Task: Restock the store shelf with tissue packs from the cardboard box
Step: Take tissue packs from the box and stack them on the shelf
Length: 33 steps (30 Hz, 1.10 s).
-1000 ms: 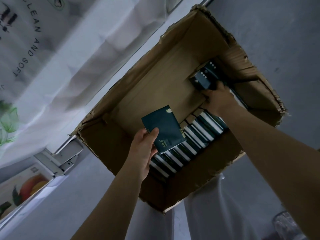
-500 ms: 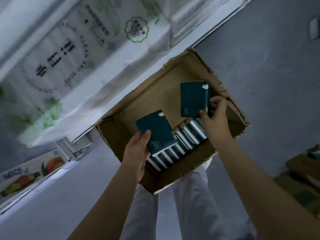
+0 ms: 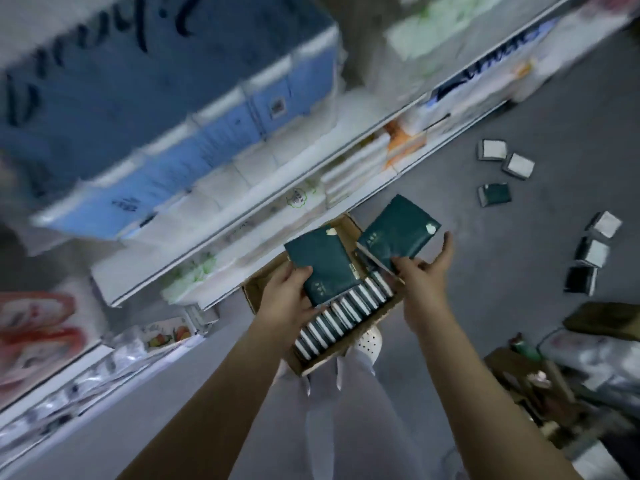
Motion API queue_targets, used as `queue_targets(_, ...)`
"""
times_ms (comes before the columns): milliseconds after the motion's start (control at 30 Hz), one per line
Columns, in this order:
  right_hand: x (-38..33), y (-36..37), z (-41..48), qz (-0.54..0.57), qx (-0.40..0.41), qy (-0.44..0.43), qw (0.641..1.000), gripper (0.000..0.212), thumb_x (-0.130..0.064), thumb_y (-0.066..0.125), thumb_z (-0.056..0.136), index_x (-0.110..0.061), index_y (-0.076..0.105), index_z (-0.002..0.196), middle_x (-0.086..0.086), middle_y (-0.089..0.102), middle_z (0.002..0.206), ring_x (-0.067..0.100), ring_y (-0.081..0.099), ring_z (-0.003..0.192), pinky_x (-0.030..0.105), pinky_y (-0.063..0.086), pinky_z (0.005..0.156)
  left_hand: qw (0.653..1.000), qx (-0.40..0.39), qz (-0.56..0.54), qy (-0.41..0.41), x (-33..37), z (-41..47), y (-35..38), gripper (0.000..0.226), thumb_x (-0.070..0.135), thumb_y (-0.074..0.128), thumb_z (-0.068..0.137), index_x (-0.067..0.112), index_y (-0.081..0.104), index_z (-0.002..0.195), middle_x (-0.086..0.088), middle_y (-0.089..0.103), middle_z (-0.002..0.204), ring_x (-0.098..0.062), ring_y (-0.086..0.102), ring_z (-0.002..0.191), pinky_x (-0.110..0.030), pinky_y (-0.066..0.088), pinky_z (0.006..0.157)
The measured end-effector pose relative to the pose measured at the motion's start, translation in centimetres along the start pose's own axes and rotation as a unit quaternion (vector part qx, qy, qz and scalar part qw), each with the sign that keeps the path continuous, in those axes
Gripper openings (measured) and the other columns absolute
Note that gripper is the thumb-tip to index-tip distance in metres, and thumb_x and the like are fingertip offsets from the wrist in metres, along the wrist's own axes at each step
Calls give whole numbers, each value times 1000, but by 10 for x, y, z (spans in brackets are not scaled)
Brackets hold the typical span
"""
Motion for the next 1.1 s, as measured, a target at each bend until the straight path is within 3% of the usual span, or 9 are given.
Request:
queue_targets(133, -72, -3, -51, 96, -36, -21, 994, 95, 6, 54, 92, -52, 4, 149, 35, 54, 121, 23, 58, 82, 52, 54, 91, 996, -74, 10, 53, 47, -85, 23, 32, 8, 48, 99, 25, 60, 123, -4, 72, 112, -22, 72, 93, -35, 57, 61)
queue_targets(267, -148, 14, -86, 117, -135, -87, 980, 89, 9, 49, 93, -56, 13, 141, 6, 62, 86, 10, 65, 70, 38, 58, 73, 982, -108, 43, 148, 104, -150, 36, 32, 14, 56, 96, 28, 59, 125, 0, 71, 115, -21, 69, 102, -42, 58, 77)
queue_targets(400, -224, 43, -118, 101, -206, -148, 962, 86, 12, 49, 91, -52, 17, 138, 16, 57, 126, 23, 62, 102, 34, 55, 72, 956, -115, 67, 262, 166, -217, 46, 33, 18, 56, 97, 30, 57, 128, 2, 68, 121, -18, 68, 104, -47, 58, 81)
queue_targets(500, -270, 69, -145, 119, -256, -173, 944, 79, 14, 50, 90, -45, 22, 134, 11, 54, 129, 33, 58, 116, 40, 55, 77, 936, -87, 64, 336, 205, -258, 44, 38, 19, 59, 95, 28, 54, 132, 3, 65, 125, -17, 68, 102, -40, 60, 68)
queue_targets(667, -320, 108, -187, 144, -309, -215, 915, 71, 10, 51, 92, -35, 22, 138, 12, 52, 135, 33, 60, 114, 49, 54, 87, 891, -66, 81, 441, 253, -315, 30, 35, 16, 56, 97, 26, 56, 130, 8, 71, 111, -12, 70, 91, -37, 61, 68)
queue_targets(800, -347, 140, -220, 153, -335, -238, 899, 52, 2, 54, 93, -32, 31, 124, 9, 57, 121, 23, 63, 95, 40, 53, 80, 857, -54, 110, 501, 288, -354, 7, 46, 6, 58, 94, 28, 51, 134, 3, 71, 113, -17, 69, 96, -43, 57, 79)
queue_targets(867, -357, 157, -232, 155, -343, -248, 893, 44, -3, 55, 95, -32, 35, 120, 7, 60, 110, 19, 62, 87, 35, 51, 76, 840, -45, 119, 528, 307, -373, -4, 51, 0, 59, 92, 30, 49, 133, 2, 70, 116, -18, 69, 100, -37, 58, 81)
queue_targets(967, -370, 189, -252, 164, -368, -263, 877, 28, -6, 51, 97, -30, 42, 108, 5, 60, 104, 17, 60, 82, 32, 48, 70, 822, -7, 108, 559, 336, -397, -32, 49, -1, 63, 89, 24, 47, 128, -1, 70, 115, -18, 70, 96, -31, 59, 71)
queue_targets(1100, -380, 237, -278, 149, -399, -283, 859, 21, -3, 50, 97, -23, 43, 102, 8, 61, 105, 21, 63, 85, 35, 53, 76, 798, 57, 120, 587, 375, -428, -83, 36, 5, 66, 88, 19, 53, 119, -5, 69, 111, -19, 70, 91, -25, 57, 60)
Point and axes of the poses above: each hand's wrist, its own z-axis towards the middle knuckle, its own y-axis out of the palm, x = y × z, the point moved 6 cm from there along z, towards the middle knuckle
